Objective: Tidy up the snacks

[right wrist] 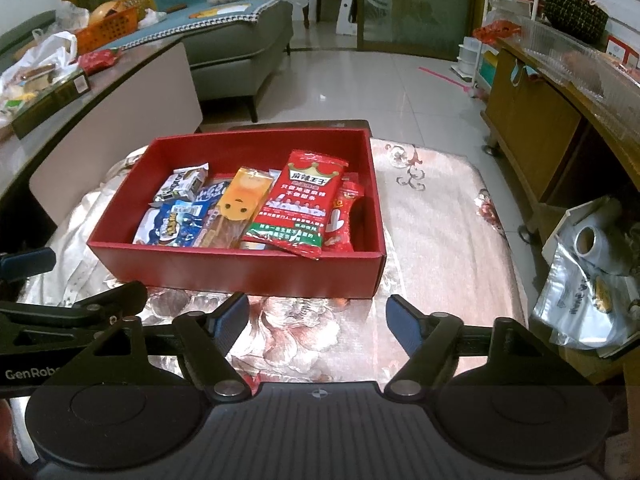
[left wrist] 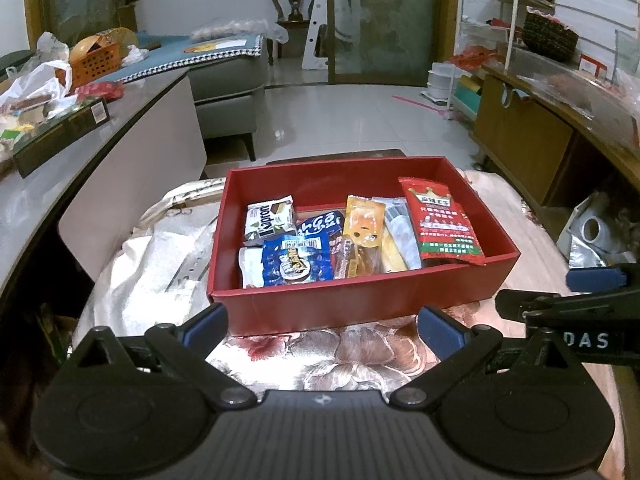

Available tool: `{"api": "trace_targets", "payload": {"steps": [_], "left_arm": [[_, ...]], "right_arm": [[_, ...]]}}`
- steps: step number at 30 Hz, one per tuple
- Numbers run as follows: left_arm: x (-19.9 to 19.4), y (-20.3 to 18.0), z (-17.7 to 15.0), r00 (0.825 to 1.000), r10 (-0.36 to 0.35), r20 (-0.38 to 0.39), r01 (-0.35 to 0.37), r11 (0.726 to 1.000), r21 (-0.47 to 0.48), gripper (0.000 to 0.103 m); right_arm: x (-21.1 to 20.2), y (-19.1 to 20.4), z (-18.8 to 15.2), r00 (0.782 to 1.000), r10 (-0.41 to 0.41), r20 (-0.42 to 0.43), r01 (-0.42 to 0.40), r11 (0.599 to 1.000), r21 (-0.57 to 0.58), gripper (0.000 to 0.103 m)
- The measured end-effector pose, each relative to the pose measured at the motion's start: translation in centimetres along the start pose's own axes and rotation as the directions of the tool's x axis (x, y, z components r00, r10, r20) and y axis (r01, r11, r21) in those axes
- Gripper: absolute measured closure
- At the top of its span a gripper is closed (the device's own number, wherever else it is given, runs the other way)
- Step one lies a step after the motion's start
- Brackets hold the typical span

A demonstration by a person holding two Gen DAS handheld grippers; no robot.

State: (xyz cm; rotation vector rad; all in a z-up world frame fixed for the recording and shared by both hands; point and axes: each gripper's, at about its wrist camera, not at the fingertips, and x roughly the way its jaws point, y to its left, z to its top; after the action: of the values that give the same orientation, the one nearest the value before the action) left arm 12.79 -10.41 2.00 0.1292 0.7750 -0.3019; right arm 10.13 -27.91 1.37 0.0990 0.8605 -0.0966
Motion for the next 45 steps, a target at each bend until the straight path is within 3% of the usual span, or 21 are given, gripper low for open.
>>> {"api": "trace_targets", "payload": {"steps": [6, 15, 26, 34, 39, 40, 41, 42, 44, 45], "left_arm": [[0.3, 0.3, -0.3, 1.000, -0.004, -0.019, 0.004, 1.000, -0.004, 0.005], [0.6, 0.8, -0.3, 0.995, -0.080, -0.060, 0.076, 0.996, -0.054, 0.005], [-0.2, 0.7, 0.0, 0.996, -0.083, -0.020, 0.082, 0.996, -0.043, 0.005], [-0.9, 0.6, 0.0, 0.998, -0.047, 0.045, 0.048, 0.998, -0.026, 0.003], [-1.8, 0.3, 0.0, 0.991, 0.050, 0.126, -0.049, 0.999, -0.011, 0.003], [-2.4, -0.1, -0.2, 0.977, 0.111, 0.182, -0.114, 0.993, 0.005, 0.003], [-3.3, -0.7, -0.6, 0.943, 0.189, 0.274, -0.207, 0.978, 0.037, 0.003], [-4.3, -1.7, -1.2, 0.878, 0.275, 0.392, -0.328, 0.942, 0.073, 0.003], [-5.7, -3.9, -2.8, 0.688, 0.381, 0.618, -0.550, 0.829, 0.101, 0.003], [-6.3, -4.9, -3.6, 0.581, 0.398, 0.710, -0.634, 0.769, 0.087, 0.003]], "right_arm": [[0.1, -0.4, -0.2, 1.000, -0.003, -0.008, 0.003, 1.000, 0.004, 0.017], [0.0, -0.6, -0.3, 1.000, -0.006, -0.008, 0.006, 1.000, 0.010, 0.016], [-0.2, -0.5, -0.2, 1.000, 0.001, -0.002, -0.001, 1.000, 0.008, 0.016], [-0.1, -0.6, -0.1, 1.000, 0.004, 0.000, -0.004, 1.000, 0.006, 0.016], [-0.3, -0.8, -0.1, 1.000, 0.005, 0.007, -0.005, 1.000, 0.008, 0.016], [-0.3, -0.9, -0.2, 1.000, 0.002, 0.010, -0.002, 1.000, 0.011, 0.016], [-0.4, -1.0, -0.2, 1.000, 0.000, 0.011, -0.001, 1.000, 0.014, 0.016], [-0.4, -1.2, -0.3, 1.000, -0.002, 0.012, 0.002, 1.000, 0.017, 0.016], [-0.4, -1.4, -0.3, 1.000, -0.007, 0.016, 0.006, 1.000, 0.023, 0.016], [-0.4, -1.5, -0.3, 1.000, -0.008, 0.018, 0.008, 1.000, 0.026, 0.016]]}}
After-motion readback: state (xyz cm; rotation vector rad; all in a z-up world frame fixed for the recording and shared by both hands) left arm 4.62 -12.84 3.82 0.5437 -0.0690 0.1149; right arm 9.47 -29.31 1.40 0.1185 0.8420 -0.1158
